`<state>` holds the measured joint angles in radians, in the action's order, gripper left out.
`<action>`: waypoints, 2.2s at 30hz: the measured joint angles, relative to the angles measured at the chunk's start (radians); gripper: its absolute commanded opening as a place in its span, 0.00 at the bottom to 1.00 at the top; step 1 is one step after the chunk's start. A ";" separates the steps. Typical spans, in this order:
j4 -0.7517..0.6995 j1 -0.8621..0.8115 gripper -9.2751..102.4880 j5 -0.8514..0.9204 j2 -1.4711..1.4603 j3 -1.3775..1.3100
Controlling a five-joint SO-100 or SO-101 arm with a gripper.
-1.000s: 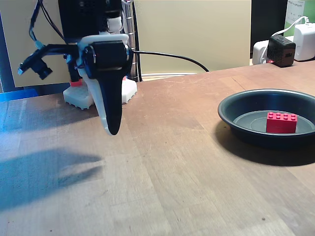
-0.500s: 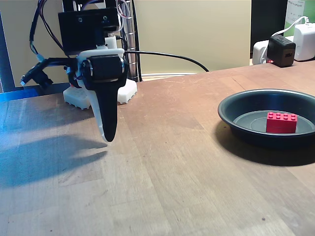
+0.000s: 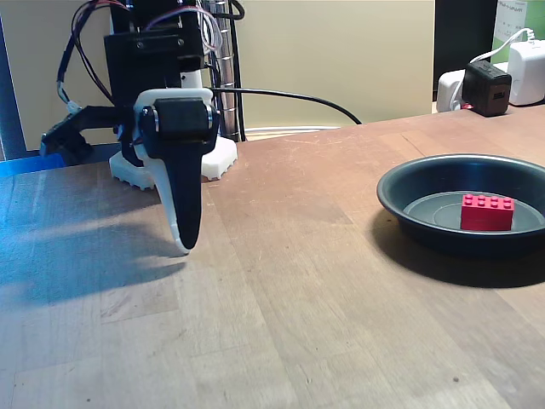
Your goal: Grasp a lego block and put it in the bin.
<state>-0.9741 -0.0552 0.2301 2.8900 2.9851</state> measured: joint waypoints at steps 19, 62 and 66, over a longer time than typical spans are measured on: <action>0.002 -0.034 0.08 -0.192 0.044 0.098; -0.037 -0.031 0.08 -0.133 0.054 0.120; -0.046 -0.031 0.08 -0.135 0.058 0.120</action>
<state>-1.0201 -0.0859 0.0951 2.9483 3.1048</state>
